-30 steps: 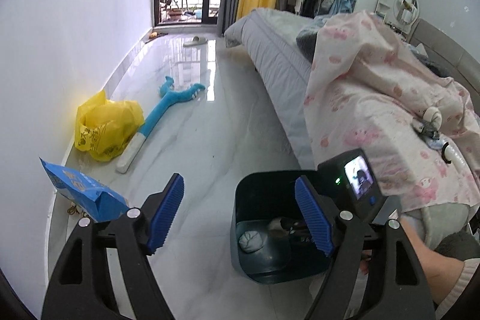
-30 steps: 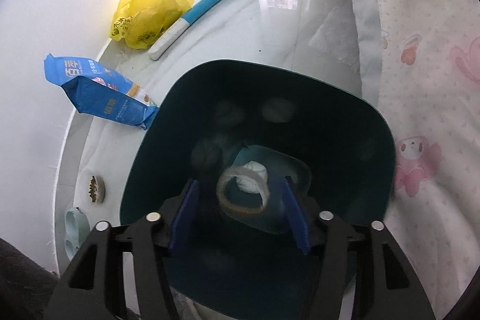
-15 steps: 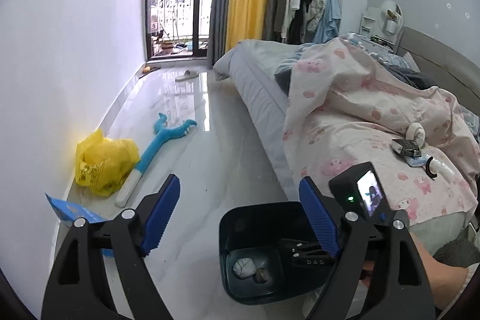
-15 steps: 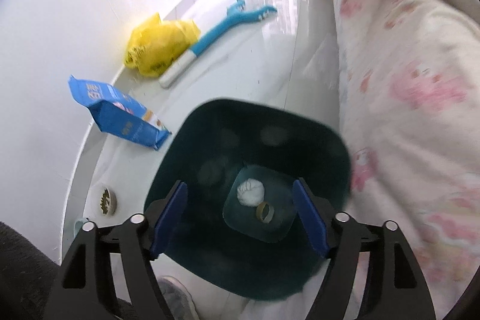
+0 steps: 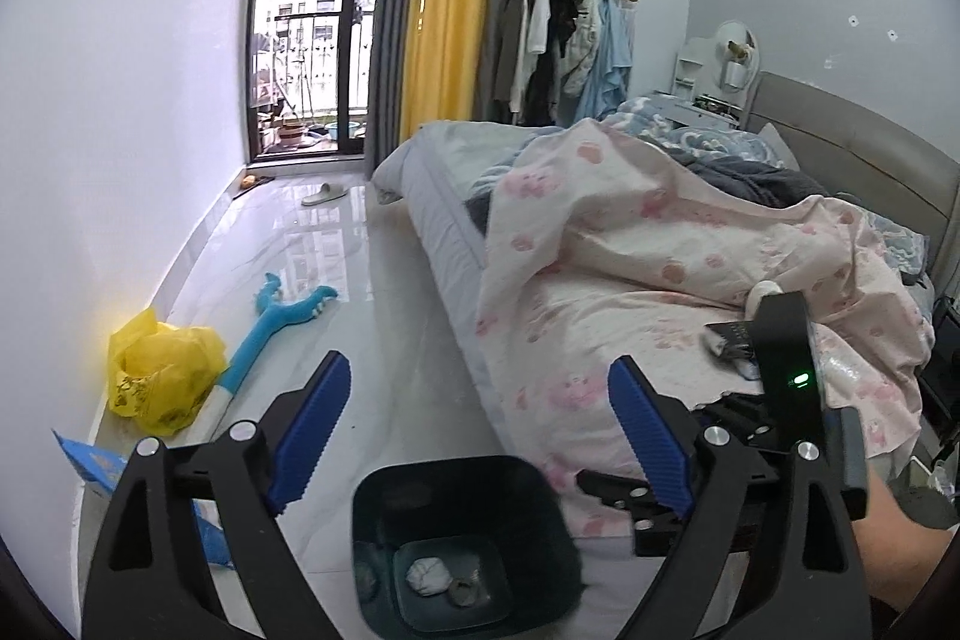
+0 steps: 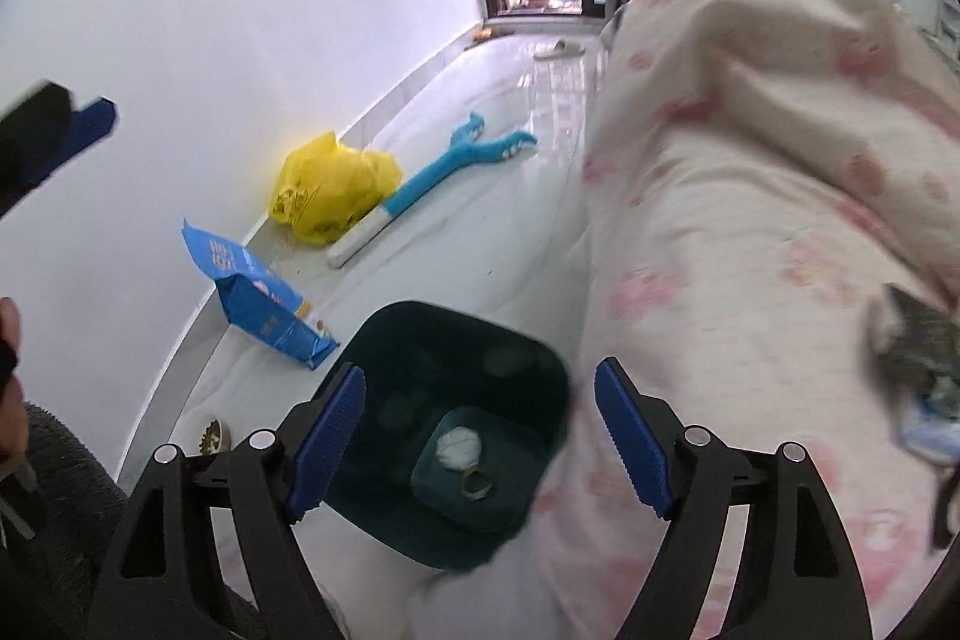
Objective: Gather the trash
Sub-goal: 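Move both tools back to the bed and grasp bubble wrap with the right tool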
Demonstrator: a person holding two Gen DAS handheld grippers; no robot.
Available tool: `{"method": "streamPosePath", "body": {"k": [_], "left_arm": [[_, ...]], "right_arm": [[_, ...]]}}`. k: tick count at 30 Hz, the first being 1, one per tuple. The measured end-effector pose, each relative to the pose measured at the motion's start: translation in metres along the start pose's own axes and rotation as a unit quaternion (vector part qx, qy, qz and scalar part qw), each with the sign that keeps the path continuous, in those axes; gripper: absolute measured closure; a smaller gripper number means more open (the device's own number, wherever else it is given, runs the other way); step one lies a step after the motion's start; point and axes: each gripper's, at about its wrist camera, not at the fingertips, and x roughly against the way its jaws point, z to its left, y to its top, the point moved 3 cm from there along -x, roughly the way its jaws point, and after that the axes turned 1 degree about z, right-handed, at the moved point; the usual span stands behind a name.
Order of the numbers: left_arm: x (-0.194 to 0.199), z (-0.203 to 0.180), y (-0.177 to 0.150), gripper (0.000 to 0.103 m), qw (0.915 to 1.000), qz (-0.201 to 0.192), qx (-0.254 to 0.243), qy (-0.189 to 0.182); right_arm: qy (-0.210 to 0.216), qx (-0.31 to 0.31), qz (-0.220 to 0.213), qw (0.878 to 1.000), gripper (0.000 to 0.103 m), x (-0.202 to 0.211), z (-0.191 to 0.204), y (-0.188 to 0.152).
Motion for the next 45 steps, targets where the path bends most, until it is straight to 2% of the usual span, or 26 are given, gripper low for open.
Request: {"method": "streamPosePath", "body": {"k": [12,22,32,45], "left_arm": [[-0.031,-0.062,0.004,0.016,0.9991,0.026,-0.002,-0.033],[-0.053,-0.121,0.0,0.018,0.9971,0.043,-0.016,-0.061],[-0.076,-0.173,-0.01,0.018,0.9934,0.066,-0.025,-0.09],[-0.102,-0.231,-0.028,0.02,0.987,0.098,-0.05,-0.117]], "right_arm": [[-0.048,0.015,-0.061,0.997,0.023,0.072,-0.062,-0.01],[-0.087,0.009,-0.074,0.993,0.023,0.109,-0.116,-0.032],[-0.116,-0.038,-0.092,0.988,0.023,0.144,-0.179,-0.06],[-0.141,-0.068,-0.087,0.984,0.023,0.162,-0.24,-0.095]]}}
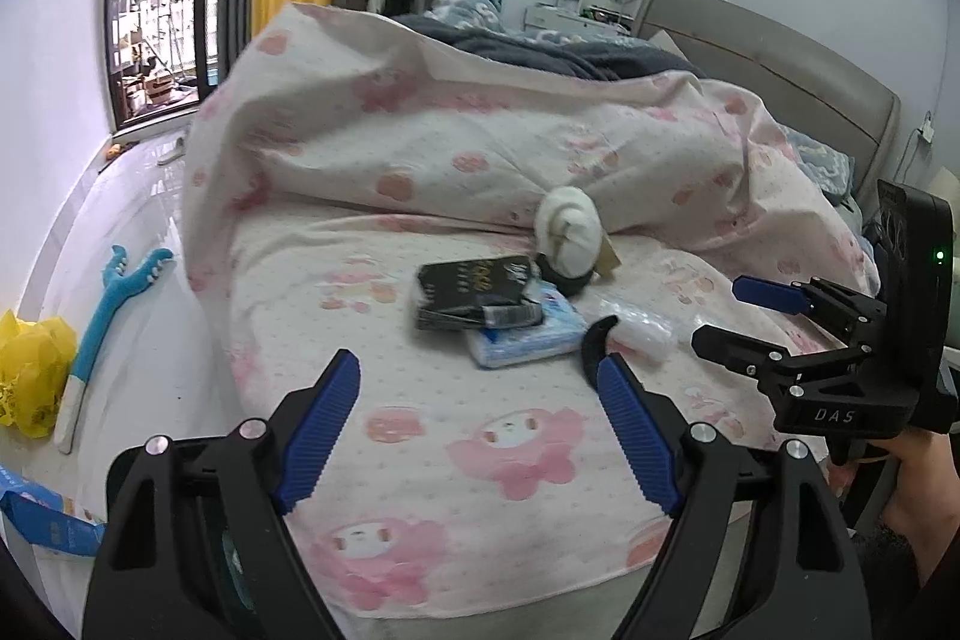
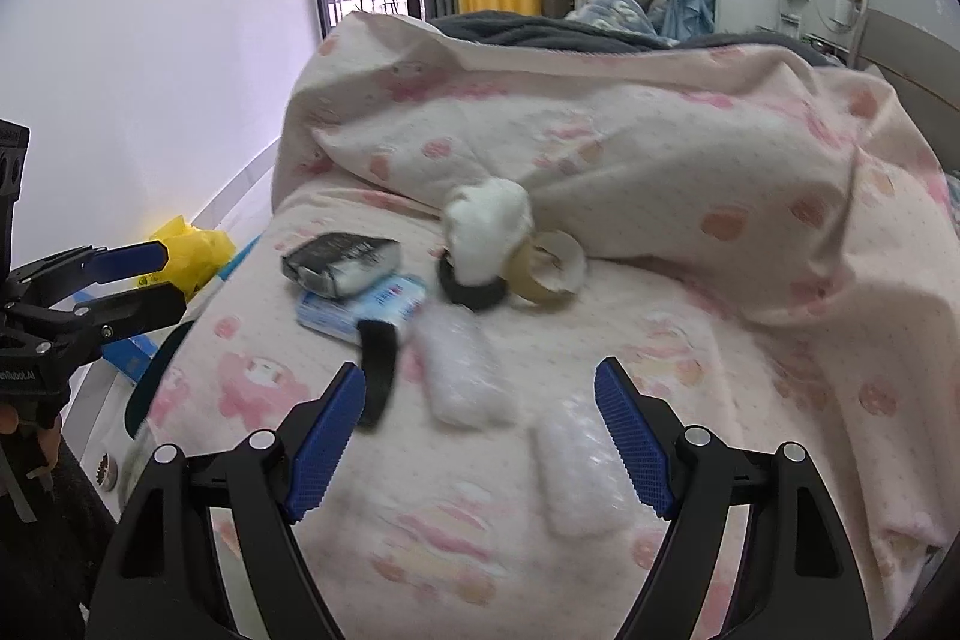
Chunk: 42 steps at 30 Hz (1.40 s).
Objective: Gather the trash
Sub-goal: 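Move both tools back to the bed and grasp bubble wrap with the right tool, then grasp the black plastic clip with the left tool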
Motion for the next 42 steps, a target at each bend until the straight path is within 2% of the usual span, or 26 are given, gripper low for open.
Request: {"method": "streamPosePath", "body": {"k": [6,12,13,14,20,23,25,36,42], "left_arm": [[-0.019,-0.029,-0.004,0.022,0.9996,0.013,-0.017,-0.016],[-0.039,-0.054,-0.007,0.024,0.9989,0.028,-0.03,-0.025],[-0.043,-0.058,-0.008,0.025,0.9988,0.03,-0.031,-0.024],[-0.045,-0.059,-0.008,0.026,0.9987,0.032,-0.031,-0.024],[-0.064,-0.068,-0.011,0.033,0.9986,0.043,-0.028,-0.016],[-0.072,-0.07,-0.013,0.039,0.9985,0.048,-0.026,-0.003],[-0.077,-0.07,-0.014,0.045,0.9984,0.051,-0.023,0.003],[-0.089,-0.067,-0.01,0.057,0.9986,0.05,-0.014,0.008],[-0.094,-0.072,-0.009,0.069,0.9984,0.052,-0.022,0.0]], "right_arm": [[0.002,0.002,0.022,1.0,0.023,-0.006,-0.018,-0.019],[0.004,0.004,0.026,1.0,0.023,-0.007,-0.03,-0.028],[0.004,0.003,0.027,1.0,0.026,-0.008,-0.032,-0.03],[0.005,0.001,0.029,1.0,0.034,-0.009,-0.034,-0.031],[0.013,-0.008,0.04,0.999,0.053,-0.015,-0.044,-0.04],[0.012,-0.001,0.049,0.999,0.065,-0.02,-0.043,-0.044],[0.01,0.001,0.049,0.999,0.068,-0.021,-0.043,-0.045],[0.023,-0.023,0.023,0.999,0.07,-0.006,-0.052,-0.037],[0.022,-0.025,0.021,0.999,0.07,-0.003,-0.053,-0.037]]}}
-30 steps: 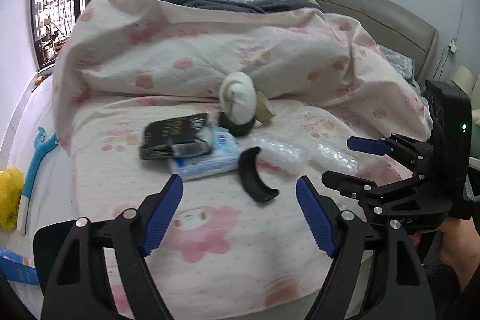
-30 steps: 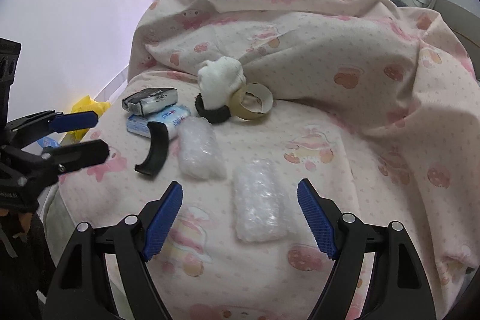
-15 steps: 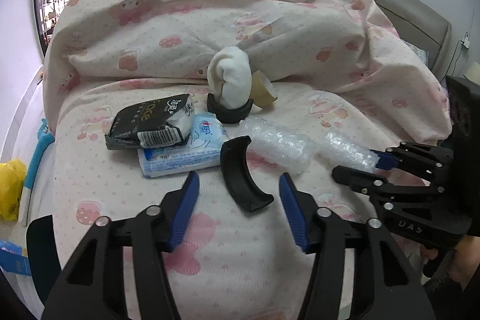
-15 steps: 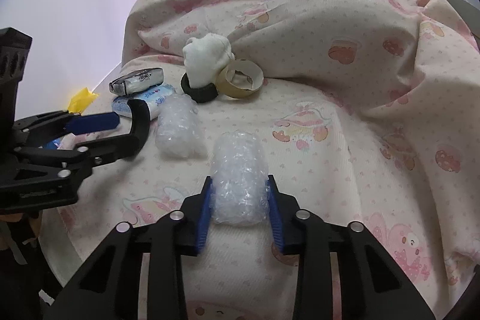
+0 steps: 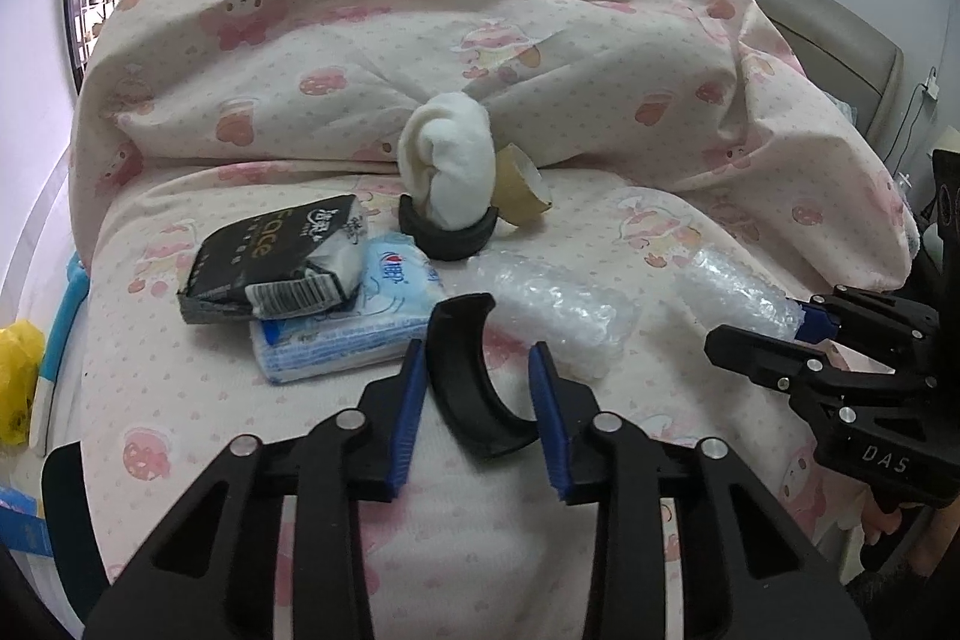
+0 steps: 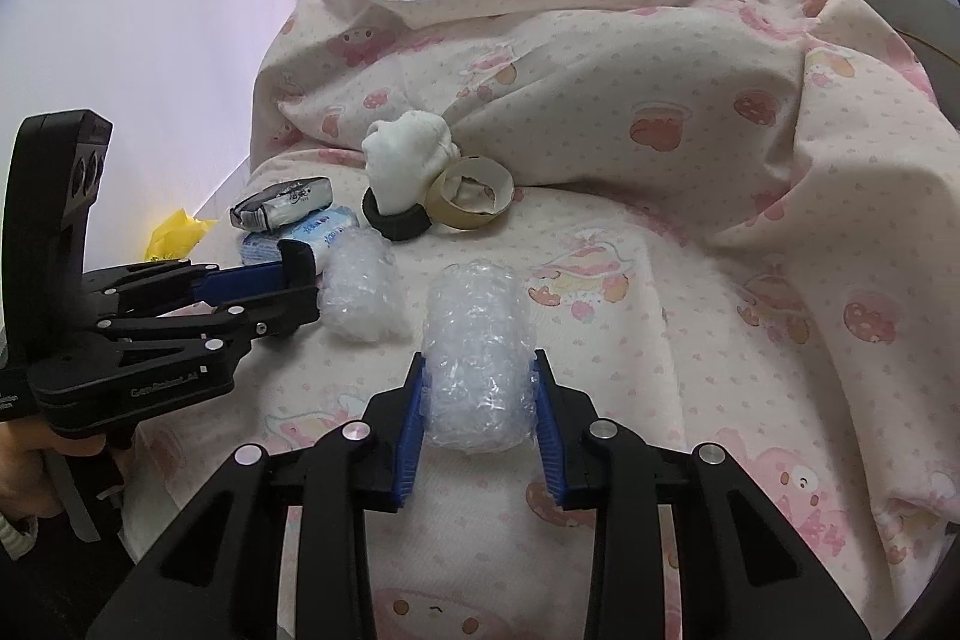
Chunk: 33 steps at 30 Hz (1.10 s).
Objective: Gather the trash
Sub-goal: 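Grasp the black plastic clip with the left tool, then carry the bubble wrap with the right tool while the left tool carries the clip to the bin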
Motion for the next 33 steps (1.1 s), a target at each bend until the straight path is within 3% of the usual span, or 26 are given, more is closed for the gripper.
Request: {"method": "streamPosePath", "body": {"k": [3,18,33], "left_arm": [[-0.005,0.004,0.0,0.081,0.9999,0.008,0.009,0.005],[0.03,0.017,0.006,0.081,0.9993,-0.017,-0.001,-0.034],[0.065,0.085,-0.002,0.081,0.999,-0.035,0.029,-0.006]], "right_arm": [[-0.002,0.0,0.001,1.0,0.07,-0.001,0.0,0.0],[0.006,-0.01,-0.015,1.0,0.07,0.004,0.028,0.027],[0.032,0.012,-0.028,0.999,0.07,0.004,0.096,0.063]]}}
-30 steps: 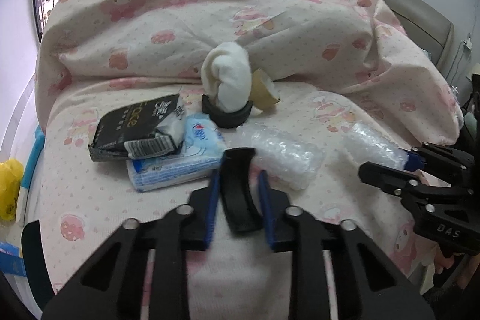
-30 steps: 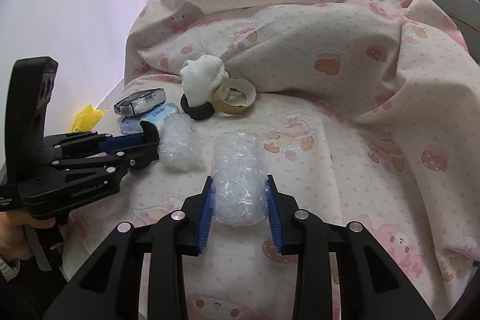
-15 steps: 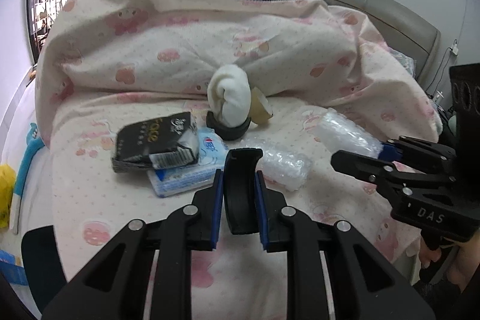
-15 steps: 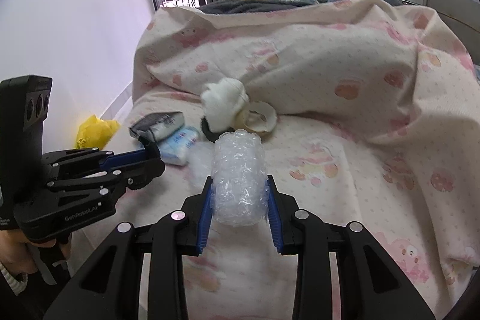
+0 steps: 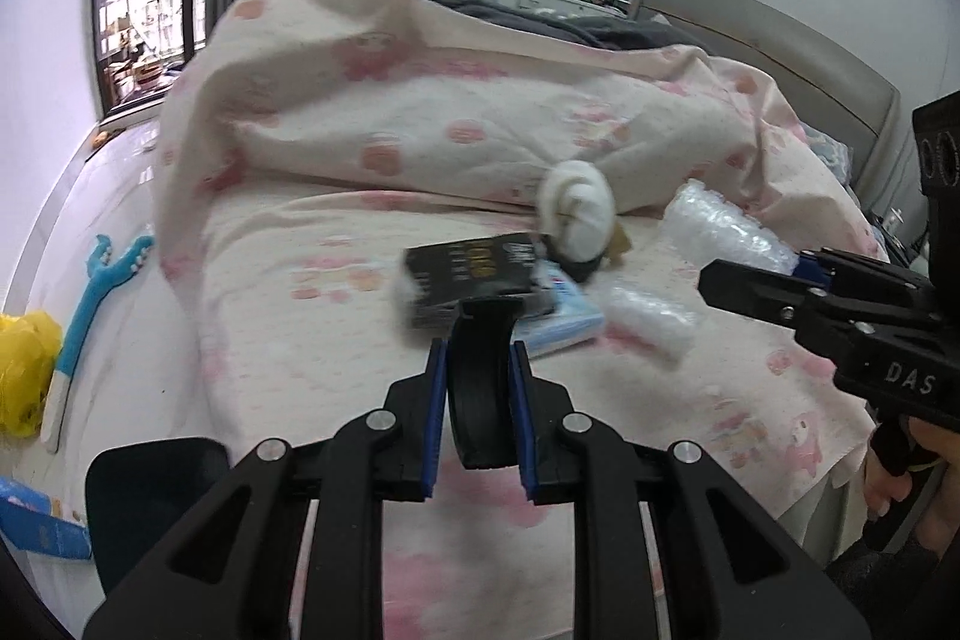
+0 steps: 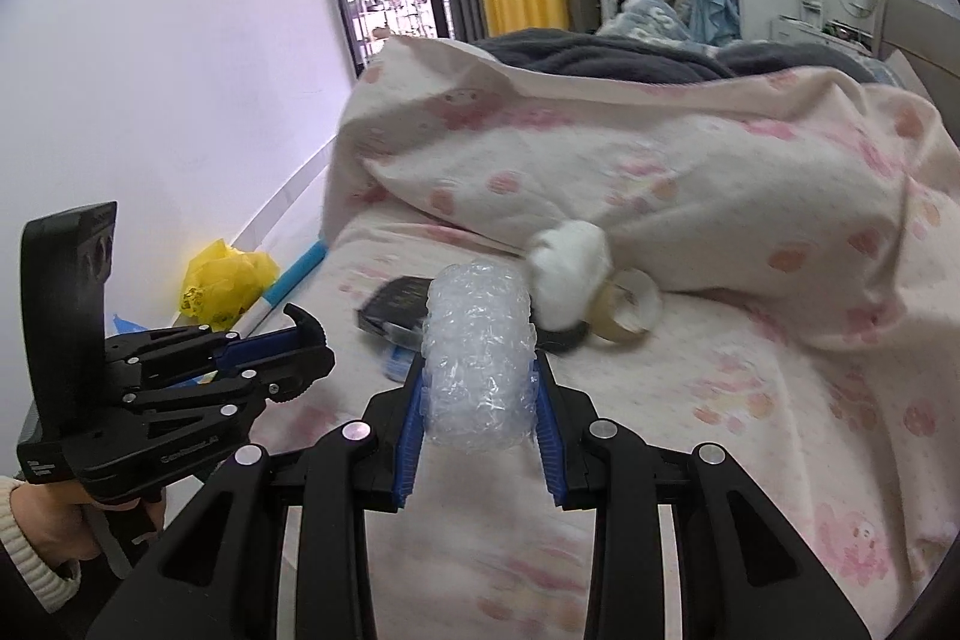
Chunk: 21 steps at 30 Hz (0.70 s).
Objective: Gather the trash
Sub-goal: 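Carry the bubble wrap with the right tool while the left tool carries the clip to the bin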
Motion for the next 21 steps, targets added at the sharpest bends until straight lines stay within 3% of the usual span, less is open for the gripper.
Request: {"method": "streamPosePath", "body": {"k": [21], "left_arm": [[0.01,0.123,-0.044,0.081,0.9955,0.049,0.069,0.044]], "right_arm": [[0.045,0.055,0.03,0.997,0.07,-0.046,0.116,0.025]]}}
